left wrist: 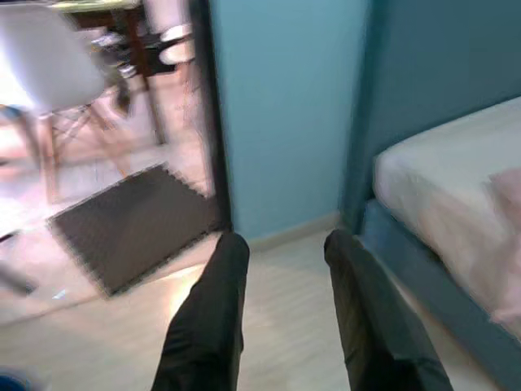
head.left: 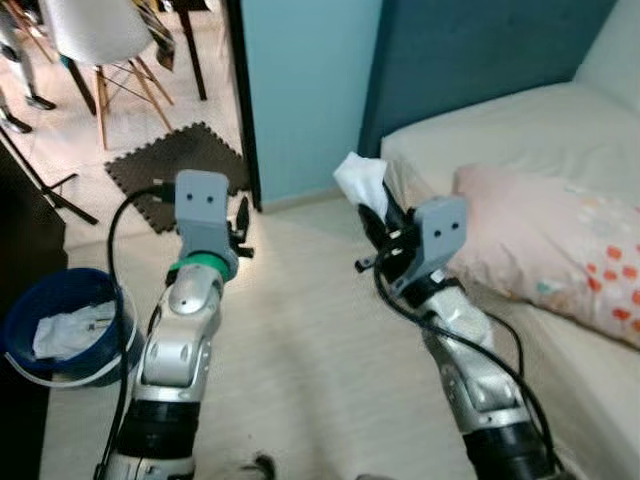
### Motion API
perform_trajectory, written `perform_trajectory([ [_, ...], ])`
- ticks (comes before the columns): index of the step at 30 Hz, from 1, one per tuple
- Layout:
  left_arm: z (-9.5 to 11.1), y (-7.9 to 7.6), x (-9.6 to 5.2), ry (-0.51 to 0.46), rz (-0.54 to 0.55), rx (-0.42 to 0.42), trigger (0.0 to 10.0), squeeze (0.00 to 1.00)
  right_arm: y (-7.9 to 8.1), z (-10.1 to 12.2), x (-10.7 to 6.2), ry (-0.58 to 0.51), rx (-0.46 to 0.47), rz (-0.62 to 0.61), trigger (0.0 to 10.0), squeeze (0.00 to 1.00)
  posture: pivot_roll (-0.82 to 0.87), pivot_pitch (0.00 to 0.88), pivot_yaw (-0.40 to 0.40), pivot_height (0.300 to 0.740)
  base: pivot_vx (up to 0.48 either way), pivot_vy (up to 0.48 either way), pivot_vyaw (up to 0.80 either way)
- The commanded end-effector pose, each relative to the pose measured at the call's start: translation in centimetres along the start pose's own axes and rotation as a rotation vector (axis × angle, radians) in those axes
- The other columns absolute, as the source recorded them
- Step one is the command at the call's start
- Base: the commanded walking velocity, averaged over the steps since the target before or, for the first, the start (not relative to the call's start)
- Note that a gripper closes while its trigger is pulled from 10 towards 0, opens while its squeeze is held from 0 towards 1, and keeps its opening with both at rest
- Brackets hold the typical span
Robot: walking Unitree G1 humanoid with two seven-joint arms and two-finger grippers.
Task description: Clean up the room
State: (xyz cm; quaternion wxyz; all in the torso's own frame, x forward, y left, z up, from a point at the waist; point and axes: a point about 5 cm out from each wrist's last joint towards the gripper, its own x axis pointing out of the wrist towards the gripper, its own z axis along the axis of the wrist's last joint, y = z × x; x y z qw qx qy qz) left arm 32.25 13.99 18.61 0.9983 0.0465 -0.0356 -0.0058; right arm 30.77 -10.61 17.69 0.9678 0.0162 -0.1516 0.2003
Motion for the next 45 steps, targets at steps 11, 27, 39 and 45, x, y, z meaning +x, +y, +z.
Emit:
perform_trajectory([
  [11, -0.4, 0.2, 0.0, 0.020, 0.016, 0.006, 10.0, 0.00, -0.8, -1.0, -0.3, 0.060, 0.016, -0.065, 10.0, 0.00, -0.10, 0.000, 0.003, 0.714, 0.000, 0.000, 0.53],
  [27, -0.6, 0.2, 0.0, 0.024, 0.018, 0.011, 10.0, 0.00, -1.1, -0.9, -0.3, 0.046, 0.034, -0.103, 10.0, 0.00, -0.10, 0.000, 0.009, 0.740, 0.000, 0.000, 0.00],
  [39, -0.6, 0.2, 0.0, 0.014, 0.023, 0.012, 10.0, 0.00, -0.6, -0.9, -0.3, 0.049, -0.025, -0.063, 10.0, 0.00, -0.10, 0.000, 0.008, 0.740, 0.399, 0.000, 0.36],
  [45, -0.5, 0.2, 0.0, 0.015, 0.025, 0.011, 10.0, 0.00, -0.7, -0.9, -0.2, 0.048, -0.019, -0.074, 10.0, 0.00, -0.10, 0.003, 0.007, 0.740, 0.469, 0.000, 0.54],
])
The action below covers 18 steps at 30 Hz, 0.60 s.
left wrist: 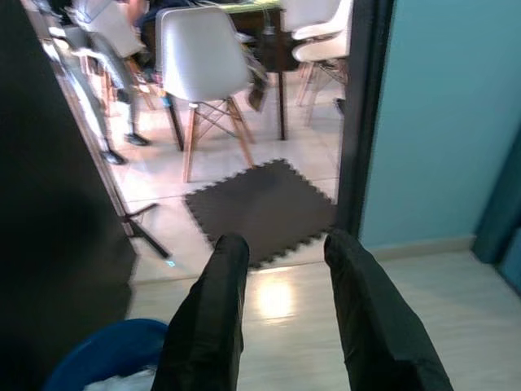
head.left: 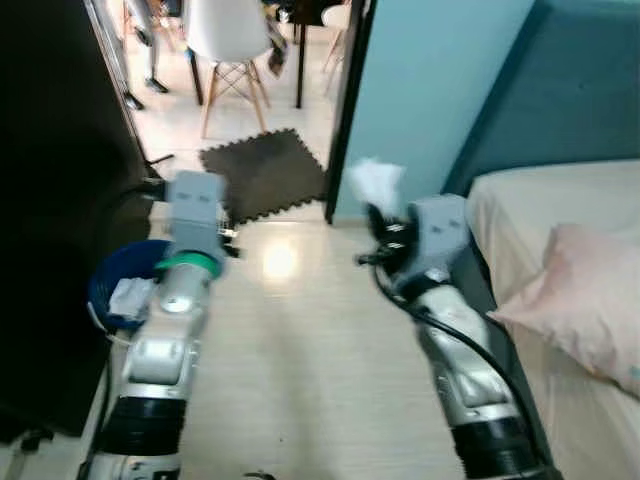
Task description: Clean up the room
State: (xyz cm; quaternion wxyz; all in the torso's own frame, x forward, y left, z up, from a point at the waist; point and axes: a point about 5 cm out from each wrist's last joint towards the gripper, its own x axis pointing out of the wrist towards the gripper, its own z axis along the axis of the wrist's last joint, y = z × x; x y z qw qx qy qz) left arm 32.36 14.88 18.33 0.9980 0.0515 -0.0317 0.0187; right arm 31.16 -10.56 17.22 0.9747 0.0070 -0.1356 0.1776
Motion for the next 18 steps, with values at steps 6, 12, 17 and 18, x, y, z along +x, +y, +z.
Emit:
perform_trajectory([
  [6, -0.18, -0.61, -0.16, 0.005, -0.022, 0.000, 10.0, 0.00, -0.53, -0.20, -0.40, 0.000, 0.036, -0.026, 10.0, 0.00, -0.10, 0.003, 0.007, 0.740, 0.469, 0.000, 0.00],
  [12, -0.21, -0.63, -0.19, 0.006, -0.021, 0.000, 10.0, 0.00, -0.36, -0.17, -0.45, -0.003, 0.051, -0.014, 10.0, 0.00, -0.10, 0.004, 0.007, 0.740, 0.467, 0.000, 0.00],
  [17, -0.21, -0.59, -0.21, 0.006, -0.019, 0.000, 10.0, 0.00, -0.09, -0.10, -0.48, -0.004, 0.066, 0.009, 10.0, 0.00, -0.10, 0.008, 0.008, 0.740, 0.466, 0.000, 0.15],
  [18, -0.22, -0.59, -0.21, 0.007, -0.018, 0.000, 10.0, 0.00, -0.01, -0.11, -0.48, -0.003, 0.068, 0.016, 10.0, 0.00, -0.10, 0.008, 0.008, 0.740, 0.461, 0.000, 0.79],
])
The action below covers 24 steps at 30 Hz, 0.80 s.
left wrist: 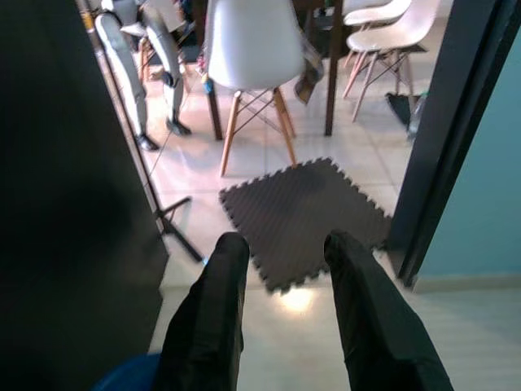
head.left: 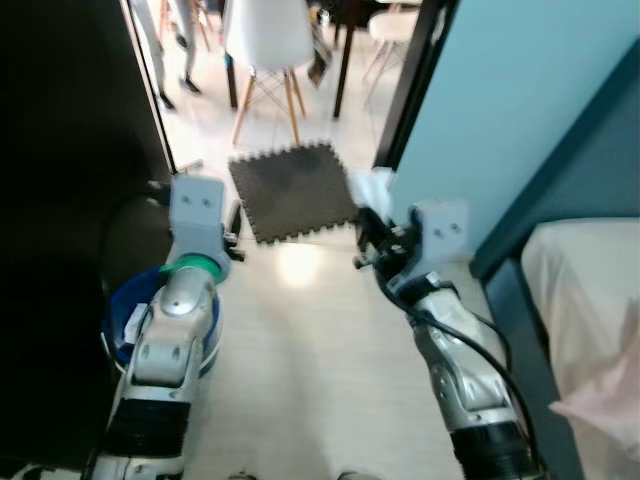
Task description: Clean up the room
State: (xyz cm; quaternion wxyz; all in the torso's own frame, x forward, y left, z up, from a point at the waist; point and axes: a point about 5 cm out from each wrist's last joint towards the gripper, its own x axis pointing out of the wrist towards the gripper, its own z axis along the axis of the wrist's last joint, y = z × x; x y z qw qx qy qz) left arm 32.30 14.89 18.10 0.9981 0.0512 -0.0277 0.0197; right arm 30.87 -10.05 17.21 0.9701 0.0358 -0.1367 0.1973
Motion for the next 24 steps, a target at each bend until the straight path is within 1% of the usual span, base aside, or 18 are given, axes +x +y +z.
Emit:
perform_trajectory([
  [1, -0.01, -0.59, -0.16, 0.000, -0.019, 0.000, 10.0, 0.00, -0.50, -0.10, -0.43, 0.011, 0.010, -0.011, 10.0, 0.00, -0.10, 0.009, 0.007, 0.740, 0.461, 0.000, 0.79],
  [4, -0.04, -0.61, -0.19, 0.001, -0.018, 0.000, 10.0, 0.00, -0.38, -0.11, -0.45, 0.010, 0.026, -0.002, 10.0, 0.00, -0.10, 0.010, 0.006, 0.740, 0.463, 0.000, 0.79],
  [13, -0.14, -0.66, -0.17, 0.005, -0.017, -0.002, 10.0, 0.00, -0.27, -0.07, -0.45, 0.012, 0.033, 0.015, 10.0, 0.00, -0.10, 0.009, 0.002, 0.740, 0.454, 0.000, 0.78],
  [19, -0.19, -0.78, -0.13, 0.009, -0.016, -0.004, 10.0, 0.00, -0.08, 0.07, -0.41, 0.007, 0.061, 0.042, 10.0, 0.00, -0.10, 0.006, -0.001, 0.740, 0.430, 0.000, 0.77],
  [23, -0.23, -0.80, -0.10, 0.010, -0.016, -0.003, 10.0, 0.00, -0.01, 0.07, -0.38, 0.010, 0.071, 0.053, 10.0, 0.00, -0.10, 0.006, -0.001, 0.740, 0.364, 0.000, 0.00],
  [24, -0.36, -0.88, -0.13, 0.018, -0.020, 0.006, 10.0, 0.00, -0.04, -0.01, -0.41, 0.016, 0.071, 0.055, 10.0, 0.00, -0.10, 0.005, -0.003, 0.740, 0.000, 0.000, 0.00],
])
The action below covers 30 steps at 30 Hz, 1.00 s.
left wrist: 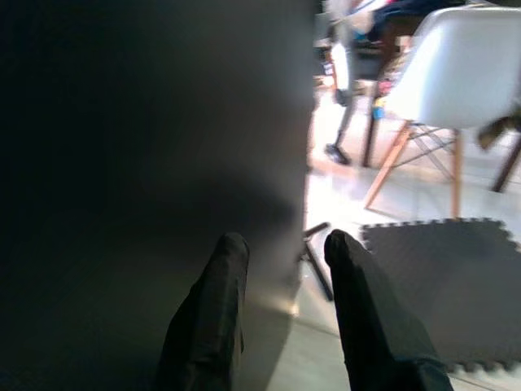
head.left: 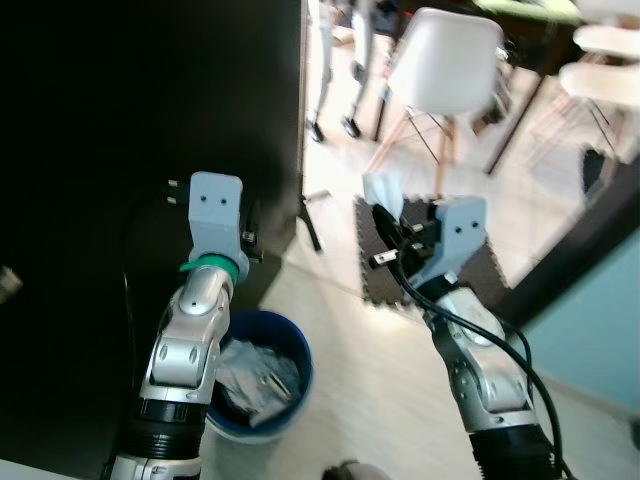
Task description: Clean up the room
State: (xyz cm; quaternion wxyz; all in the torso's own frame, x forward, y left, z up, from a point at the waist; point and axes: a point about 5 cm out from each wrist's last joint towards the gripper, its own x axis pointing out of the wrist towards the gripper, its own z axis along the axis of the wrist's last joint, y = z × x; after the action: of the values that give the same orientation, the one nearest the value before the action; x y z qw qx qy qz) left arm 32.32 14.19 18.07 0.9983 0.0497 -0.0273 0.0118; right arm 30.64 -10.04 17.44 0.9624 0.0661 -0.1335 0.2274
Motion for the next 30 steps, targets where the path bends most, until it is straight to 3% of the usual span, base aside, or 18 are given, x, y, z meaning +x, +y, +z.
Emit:
perform_trajectory([
  [1, -0.5, -0.2, -0.2, 0.023, -0.009, 0.016, 10.0, 0.00, -0.2, -0.4, -0.3, 0.027, 0.000, 0.003, 10.0, 0.00, -0.10, 0.005, -0.002, 0.740, 0.000, 0.000, 0.00],
  [6, -0.9, -0.6, -0.5, 0.047, -0.053, 0.030, 10.0, 0.00, -0.3, -0.7, -0.5, 0.048, -0.017, 0.001, 10.0, 0.00, -0.10, 0.007, -0.001, 0.740, 0.000, 0.000, 0.00],
  [10, -2.4, -1.4, -1.2, 0.138, -0.168, 0.083, 10.0, 0.00, -0.6, -2.3, -0.8, 0.142, -0.052, 0.003, 10.0, 0.00, -0.09, 0.011, 0.002, 0.740, 0.000, 0.000, 0.00],
  [12, -3.7, -1.0, -2.3, 0.216, -0.233, 0.094, 10.0, 0.00, -0.3, -3.3, -1.0, 0.191, -0.036, 0.035, 10.0, 0.00, -0.08, 0.043, 0.004, 0.740, 0.000, 0.000, 0.00],
  [15, -4.2, -0.7, -2.9, 0.245, -0.257, 0.098, 10.0, 0.00, -0.1, -3.7, -0.9, 0.206, -0.030, 0.054, 10.0, 0.00, -0.07, 0.047, 0.004, 0.740, 0.000, 0.000, 0.00],
  [18, -6.0, 1.9, -6.2, 0.337, -0.298, 0.142, 10.0, 0.00, 0.9, -5.6, -0.2, 0.287, -0.033, 0.143, 10.0, 0.00, -0.01, 0.130, -0.017, 0.740, 0.000, 0.000, 0.00],
  [19, -6.0, 1.9, -6.2, 0.337, -0.298, 0.142, 10.0, 0.00, 0.9, -5.6, -0.2, 0.287, -0.033, 0.143, 10.0, 0.00, -0.01, 0.130, -0.017, 0.740, 0.000, 0.000, 0.00],
  [21, -6.7, 3.8, -9.0, 0.399, -0.340, 0.168, 10.0, 0.00, 1.8, -7.5, 0.1, 0.371, -0.033, 0.212, 10.0, 0.00, 0.02, 0.177, -0.031, 0.740, 0.000, 0.000, 0.00],
  [22, -6.7, 3.8, -9.0, 0.399, -0.340, 0.168, 10.0, 0.00, 1.8, -7.5, 0.1, 0.371, -0.033, 0.212, 10.0, 0.00, 0.02, 0.177, -0.031, 0.740, 0.000, 0.000, 0.00],
  [25, -7.1, 5.8, -12.3, 0.483, -0.351, 0.174, 10.0, 0.00, 2.8, -9.9, 0.0, 0.475, -0.025, 0.270, 10.0, 0.00, 0.08, 0.248, -0.052, 0.740, 0.000, 0.000, 0.00],
  [30, -6.2, 6.4, -15.4, 0.512, -0.361, 0.155, 10.0, 0.00, 4.1, -11.6, 0.0, 0.537, 0.012, 0.280, 10.0, 0.00, 0.13, 0.310, -0.072, 0.740, 0.000, 0.000, 0.00],
])
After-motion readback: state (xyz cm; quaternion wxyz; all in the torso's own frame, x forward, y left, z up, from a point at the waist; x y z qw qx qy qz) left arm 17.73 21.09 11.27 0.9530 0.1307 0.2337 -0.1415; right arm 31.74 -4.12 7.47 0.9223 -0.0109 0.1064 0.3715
